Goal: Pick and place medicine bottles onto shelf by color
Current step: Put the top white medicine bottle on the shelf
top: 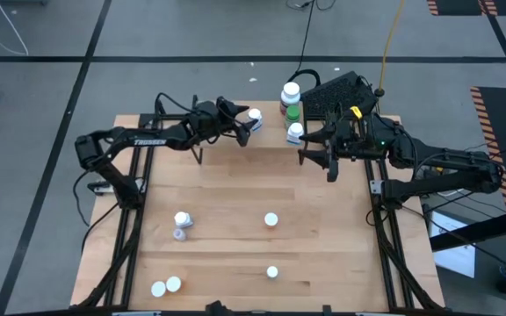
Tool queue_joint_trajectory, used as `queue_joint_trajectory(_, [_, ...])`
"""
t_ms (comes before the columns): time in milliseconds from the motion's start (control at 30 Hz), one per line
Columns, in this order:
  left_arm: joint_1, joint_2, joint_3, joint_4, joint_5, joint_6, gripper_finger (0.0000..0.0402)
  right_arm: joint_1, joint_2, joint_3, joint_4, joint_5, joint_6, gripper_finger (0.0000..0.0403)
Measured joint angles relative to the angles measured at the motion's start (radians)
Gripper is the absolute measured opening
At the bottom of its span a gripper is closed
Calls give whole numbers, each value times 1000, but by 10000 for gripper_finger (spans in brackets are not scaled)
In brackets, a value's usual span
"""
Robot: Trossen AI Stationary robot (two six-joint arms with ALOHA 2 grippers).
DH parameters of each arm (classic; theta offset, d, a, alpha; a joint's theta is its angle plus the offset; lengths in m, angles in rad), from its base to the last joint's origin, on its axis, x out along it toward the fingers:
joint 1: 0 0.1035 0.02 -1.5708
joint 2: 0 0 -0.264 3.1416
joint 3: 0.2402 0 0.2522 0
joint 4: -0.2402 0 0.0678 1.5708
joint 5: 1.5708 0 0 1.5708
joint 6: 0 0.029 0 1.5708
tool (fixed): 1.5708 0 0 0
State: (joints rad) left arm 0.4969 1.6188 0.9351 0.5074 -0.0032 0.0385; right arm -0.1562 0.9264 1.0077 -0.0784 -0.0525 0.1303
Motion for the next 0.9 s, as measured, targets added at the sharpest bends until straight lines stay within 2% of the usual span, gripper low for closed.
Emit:
queue_joint_trajectory(167, [-14,36,18,-14,-28,-15,302,0,0,0,0,0,4,197])
queue_joint_trajectory(333, [-10,33,26,-10,-22,28,244,0,0,0,0,-2,7,197])
queue_joint_trajectory(500, [35,41,25,-2,162,29,179,0,0,0,0,-3,7,197])
queue_joint_trajectory(567, [46,50,26,10,199,40,164,0,0,0,0,-3,7,196])
queue_joint_trajectory(667, [66,50,26,17,225,71,165,0,0,0,0,-3,7,196])
queue_joint_trajectory(800, [92,51,43,11,242,134,197,0,0,0,1,-4,7,196])
queue_joint_trajectory(900, [107,87,90,19,295,152,212,0,0,0,5,-3,7,196])
